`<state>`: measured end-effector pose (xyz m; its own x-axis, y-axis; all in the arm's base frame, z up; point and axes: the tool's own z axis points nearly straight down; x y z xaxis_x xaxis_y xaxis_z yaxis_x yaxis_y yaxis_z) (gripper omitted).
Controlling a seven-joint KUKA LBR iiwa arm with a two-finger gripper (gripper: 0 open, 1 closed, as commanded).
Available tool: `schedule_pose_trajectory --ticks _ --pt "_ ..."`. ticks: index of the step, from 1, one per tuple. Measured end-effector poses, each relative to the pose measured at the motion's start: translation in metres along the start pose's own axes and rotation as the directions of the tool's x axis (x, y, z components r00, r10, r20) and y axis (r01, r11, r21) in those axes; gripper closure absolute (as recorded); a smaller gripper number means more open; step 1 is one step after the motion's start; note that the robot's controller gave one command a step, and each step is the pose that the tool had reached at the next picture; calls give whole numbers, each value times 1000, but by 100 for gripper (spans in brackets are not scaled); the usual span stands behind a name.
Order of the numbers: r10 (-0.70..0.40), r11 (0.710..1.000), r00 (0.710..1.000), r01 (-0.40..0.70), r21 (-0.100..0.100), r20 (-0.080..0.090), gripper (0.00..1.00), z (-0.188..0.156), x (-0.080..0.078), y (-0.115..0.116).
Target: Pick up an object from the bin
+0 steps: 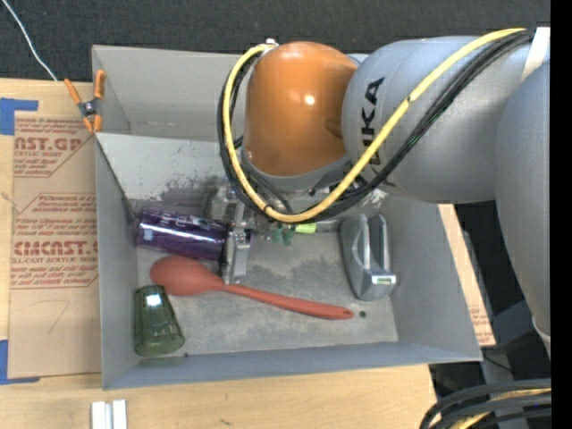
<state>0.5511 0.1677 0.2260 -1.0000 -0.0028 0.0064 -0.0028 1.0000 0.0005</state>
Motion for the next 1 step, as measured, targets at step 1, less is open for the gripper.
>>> schedule_pose_trajectory --ticks 1 --pt "2 1000 1000 -2 -1 8 0 -5 -2 -1"
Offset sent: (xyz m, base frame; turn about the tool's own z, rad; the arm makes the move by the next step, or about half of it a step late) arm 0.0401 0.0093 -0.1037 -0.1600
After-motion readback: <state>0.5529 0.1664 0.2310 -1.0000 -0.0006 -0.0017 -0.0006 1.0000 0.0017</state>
